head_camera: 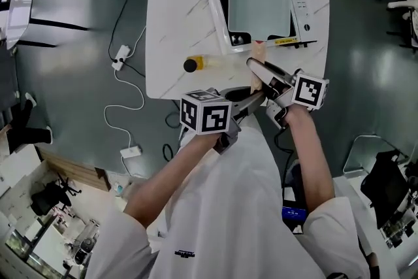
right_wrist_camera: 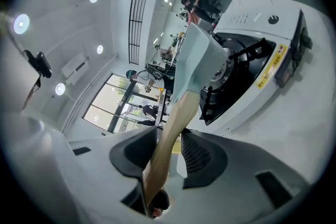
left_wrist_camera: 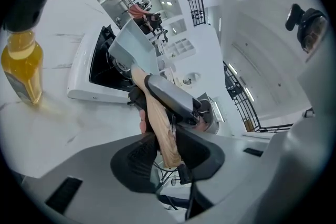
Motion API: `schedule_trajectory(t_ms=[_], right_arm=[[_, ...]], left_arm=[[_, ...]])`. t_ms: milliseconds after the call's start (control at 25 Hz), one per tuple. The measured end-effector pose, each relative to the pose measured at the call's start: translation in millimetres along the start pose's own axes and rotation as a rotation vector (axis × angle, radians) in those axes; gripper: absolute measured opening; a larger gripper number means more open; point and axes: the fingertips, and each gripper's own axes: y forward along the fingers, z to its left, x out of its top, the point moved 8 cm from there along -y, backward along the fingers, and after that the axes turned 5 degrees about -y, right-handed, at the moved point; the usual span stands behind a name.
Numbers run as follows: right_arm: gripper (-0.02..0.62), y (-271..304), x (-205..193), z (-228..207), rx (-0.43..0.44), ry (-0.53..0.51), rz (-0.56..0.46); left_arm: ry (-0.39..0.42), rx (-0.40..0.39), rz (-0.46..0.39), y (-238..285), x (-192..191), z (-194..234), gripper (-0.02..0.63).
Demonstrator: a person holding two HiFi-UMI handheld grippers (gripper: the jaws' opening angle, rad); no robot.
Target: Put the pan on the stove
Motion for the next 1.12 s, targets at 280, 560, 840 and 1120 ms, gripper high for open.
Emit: schedule_trajectory(t_ms=[280,560,840,1120], right_arm=[[0.151,0,-4,-16,0.009,0.001,0.015],[0.150,-1,-6,-30,0.029,0.034,0.012],[0.158,2,-14,-36,0.000,0.007,0.015],[0.166,2,-14,-38,-0.003,-0.013,0.011]], left_arm=[[-0.023,0.019,0.025,10,-4,10,0.118],[-0.016,0.056,0.023,19,-8,18,0.118],[0.003,0.091,0.051,19,-13,28,0.118],[-0.033,0.088,0.026,20,-14,30,0.118]])
